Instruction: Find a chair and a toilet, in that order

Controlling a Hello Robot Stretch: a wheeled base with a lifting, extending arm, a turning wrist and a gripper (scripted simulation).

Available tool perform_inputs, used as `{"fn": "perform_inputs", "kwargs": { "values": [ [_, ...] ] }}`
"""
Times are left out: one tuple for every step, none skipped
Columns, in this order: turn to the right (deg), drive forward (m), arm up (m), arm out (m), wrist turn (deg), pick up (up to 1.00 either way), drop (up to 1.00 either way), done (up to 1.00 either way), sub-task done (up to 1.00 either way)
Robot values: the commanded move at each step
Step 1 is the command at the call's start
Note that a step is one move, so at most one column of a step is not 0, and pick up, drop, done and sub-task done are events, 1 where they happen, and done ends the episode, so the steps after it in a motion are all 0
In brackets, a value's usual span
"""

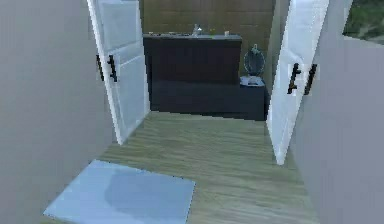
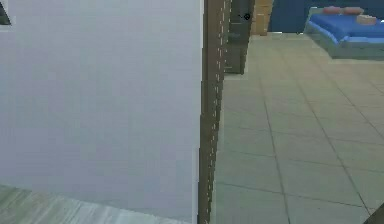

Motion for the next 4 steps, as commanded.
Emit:
{"fn": "perform_inputs", "kwargs": {
  "values": [
    [0.0, 1.0, 0.0, 0.0, 0.0, 0.0, 0.0, 0.0, 0.0],
    [0.0, 1.0, 0.0, 0.0, 0.0, 0.0, 0.0, 0.0, 0.0],
    [0.0, 1.0, 0.0, 0.0, 0.0, 0.0, 0.0, 0.0, 0.0],
    [3.0, 0.0, 0.0, 0.0, 0.0, 0.0, 0.0, 0.0, 0.0]
  ]
}}
